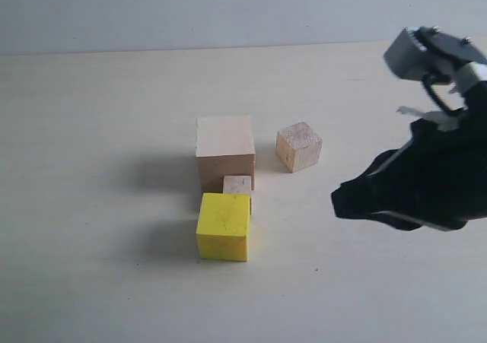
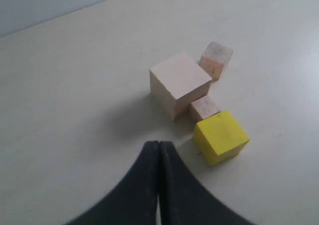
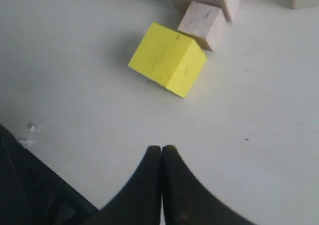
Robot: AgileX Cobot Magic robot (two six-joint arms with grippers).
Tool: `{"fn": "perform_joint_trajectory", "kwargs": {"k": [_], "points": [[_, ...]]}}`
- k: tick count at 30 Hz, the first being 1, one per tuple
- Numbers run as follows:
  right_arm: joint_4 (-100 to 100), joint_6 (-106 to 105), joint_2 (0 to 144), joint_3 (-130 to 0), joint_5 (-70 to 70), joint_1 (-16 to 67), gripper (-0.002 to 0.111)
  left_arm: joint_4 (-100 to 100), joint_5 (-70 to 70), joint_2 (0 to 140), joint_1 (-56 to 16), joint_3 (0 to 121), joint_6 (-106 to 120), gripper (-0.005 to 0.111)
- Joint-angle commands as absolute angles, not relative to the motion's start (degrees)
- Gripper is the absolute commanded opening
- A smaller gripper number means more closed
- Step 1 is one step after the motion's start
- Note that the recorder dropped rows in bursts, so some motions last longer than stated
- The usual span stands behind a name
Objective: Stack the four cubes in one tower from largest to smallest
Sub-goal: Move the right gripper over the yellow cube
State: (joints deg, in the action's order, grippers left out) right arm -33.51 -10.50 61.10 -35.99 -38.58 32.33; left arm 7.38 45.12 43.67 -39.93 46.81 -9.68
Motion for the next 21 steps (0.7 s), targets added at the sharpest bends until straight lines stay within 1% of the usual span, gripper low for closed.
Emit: {"fn": "perform_joint_trajectory", "kwargs": {"k": [1, 3, 7, 9, 12, 14, 17, 21], "points": [[-34.5, -7.9, 67.5, -36.4, -31.3, 39.5, 0.0, 13.7, 43.2, 41.1, -40.0, 41.3, -14.6, 0.0], [-34.5, -5.2, 70.6, -36.4, -27.1, 42.9, 0.0, 15.7, 42.5, 40.7, -39.9, 39.5, -15.5, 0.0], [-33.8, -1.3, 77.8, -37.1, -21.6, 46.9, 0.0, 16.5, 40.3, 40.7, -39.9, 37.4, -15.5, 0.0], [-33.2, 1.1, 81.7, -39.7, -21.7, 47.3, 0.0, 17.2, 38.7, 40.7, -39.9, 36.2, -15.5, 0.0], [-31.3, 4.1, 83.7, -44.9, -23.5, 47.3, 0.0, 17.2, 37.6, 40.7, -39.9, 35.5, -15.5, 0.0], [-22.8, 11.0, 84.0, -49.8, -28.3, 47.3, 0.0, 17.4, 37.3, 40.7, -39.9, 35.3, -15.5, 0.0], [-13.5, 19.1, 83.9, -51.9, -30.4, 48.4, 0.0, 17.4, 37.2, 40.7, -39.9, 35.3, -15.5, 0.0], [-0.6, 33.5, 84.9, -51.8, -29.2, 57.7, 0.0, 17.4, 36.5, 40.7, -39.9, 35.3, -15.5, 0.0]]}}
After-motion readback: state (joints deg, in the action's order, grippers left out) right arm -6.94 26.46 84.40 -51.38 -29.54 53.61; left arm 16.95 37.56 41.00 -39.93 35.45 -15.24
